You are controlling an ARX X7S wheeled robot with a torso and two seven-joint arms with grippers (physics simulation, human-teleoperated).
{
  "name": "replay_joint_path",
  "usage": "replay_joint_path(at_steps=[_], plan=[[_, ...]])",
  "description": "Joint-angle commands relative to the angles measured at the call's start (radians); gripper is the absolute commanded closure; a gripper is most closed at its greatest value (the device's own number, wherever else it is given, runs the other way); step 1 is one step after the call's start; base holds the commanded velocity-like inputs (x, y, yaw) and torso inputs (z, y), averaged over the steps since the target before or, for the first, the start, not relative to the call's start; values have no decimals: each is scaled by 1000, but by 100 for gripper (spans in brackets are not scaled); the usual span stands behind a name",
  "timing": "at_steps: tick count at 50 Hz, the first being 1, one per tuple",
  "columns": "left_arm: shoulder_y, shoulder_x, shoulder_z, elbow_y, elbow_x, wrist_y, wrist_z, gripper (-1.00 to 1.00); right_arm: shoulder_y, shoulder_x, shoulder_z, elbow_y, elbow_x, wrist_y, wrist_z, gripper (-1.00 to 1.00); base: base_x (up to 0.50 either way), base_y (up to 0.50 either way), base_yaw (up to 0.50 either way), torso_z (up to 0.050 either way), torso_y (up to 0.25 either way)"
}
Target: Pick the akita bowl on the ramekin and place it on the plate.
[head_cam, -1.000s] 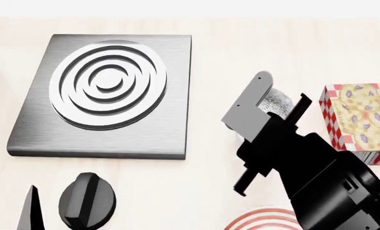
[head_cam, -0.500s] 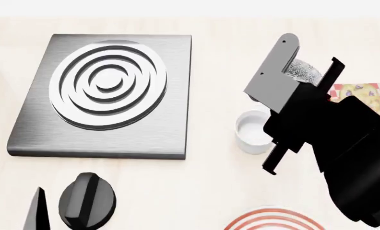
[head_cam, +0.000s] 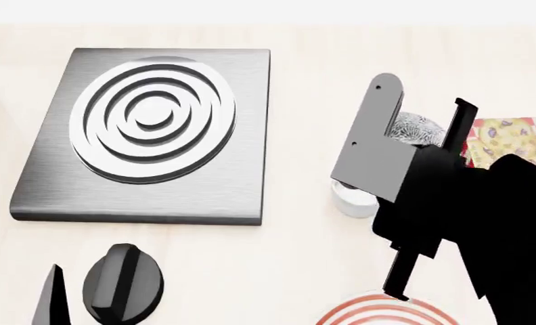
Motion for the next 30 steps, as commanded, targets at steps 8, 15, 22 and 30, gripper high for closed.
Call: replay_joint_path(at_steps=[8,15,22,30], plan=[[0,-9,7,-3,0,7,-7,-100,-7,147,-52,-290,4,93,-30,100,0,0,0,0,0],[-1,-13,7,-2,-2,8,-11,-100,-23,179,-54,-347,20,110,-29,100,0,0,0,0,0],[1,-16,12,2,0,10,-14,-100,-46,222,-54,-410,35,118,-17,100,0,0,0,0,2],[-2,-18,16,0,2,9,-19,-100,-72,251,-53,-450,54,122,-5,100,0,0,0,0,0]])
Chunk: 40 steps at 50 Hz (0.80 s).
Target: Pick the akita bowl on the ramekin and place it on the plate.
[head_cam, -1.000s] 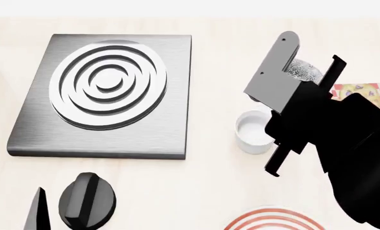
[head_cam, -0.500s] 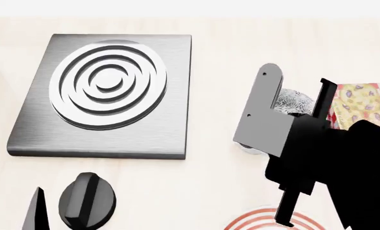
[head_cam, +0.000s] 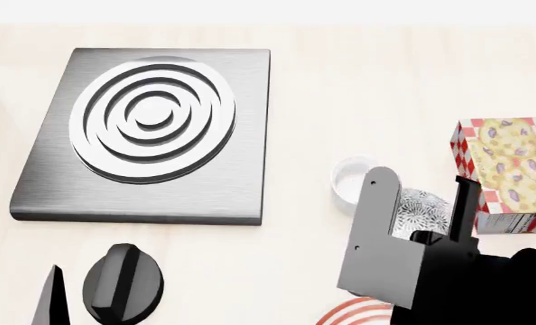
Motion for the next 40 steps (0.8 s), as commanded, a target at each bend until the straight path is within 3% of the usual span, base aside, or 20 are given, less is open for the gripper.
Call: replay_joint_path(at_steps=[1,40], plan=[[-2,-5,5,2,0,0,-6,-100,-28,52,3,-84,10,7,18,100,0,0,0,0,0],[-9,-17,19,-5,-3,4,-22,-100,-142,150,-7,-231,81,2,84,100,0,0,0,0,0]])
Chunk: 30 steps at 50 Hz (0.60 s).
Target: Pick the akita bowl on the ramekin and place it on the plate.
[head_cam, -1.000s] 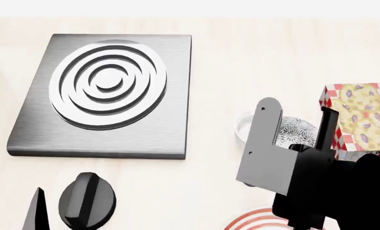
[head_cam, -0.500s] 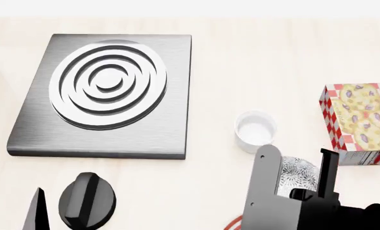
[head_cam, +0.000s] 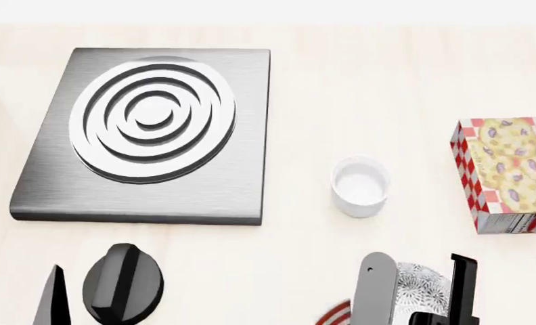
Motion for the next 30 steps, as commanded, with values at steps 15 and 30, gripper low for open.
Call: replay_joint_path(at_steps=[15,30], plan=[[-1,-9,7,5,-4,0,-12,-100,-77,50,-13,-56,13,-38,60,100,0,0,0,0,0],[-5,-13,16,-1,-3,2,-15,-100,-154,36,-27,7,6,-121,124,100,0,0,0,0,0]])
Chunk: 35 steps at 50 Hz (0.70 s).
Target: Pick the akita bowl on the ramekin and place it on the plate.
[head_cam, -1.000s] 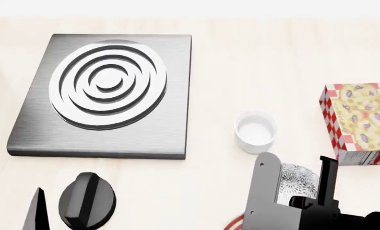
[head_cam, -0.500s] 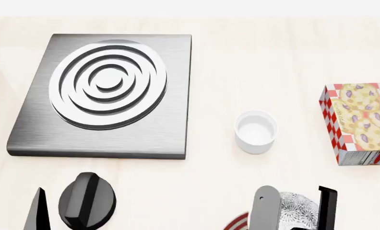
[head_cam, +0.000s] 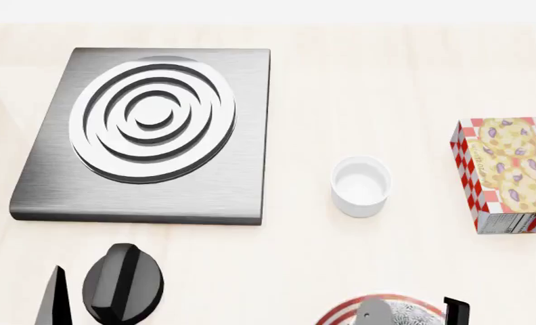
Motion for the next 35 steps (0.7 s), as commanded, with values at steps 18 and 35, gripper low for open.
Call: replay_joint_path(at_steps=[18,35], plan=[[-7,-7,23,-8,16,5,-5,-100,-107,-25,-16,91,-22,-130,95,100,0,0,0,0,1],[-6,-14,26,-5,20,10,-11,-100,-120,-30,-3,94,3,-131,117,100,0,0,0,0,0]])
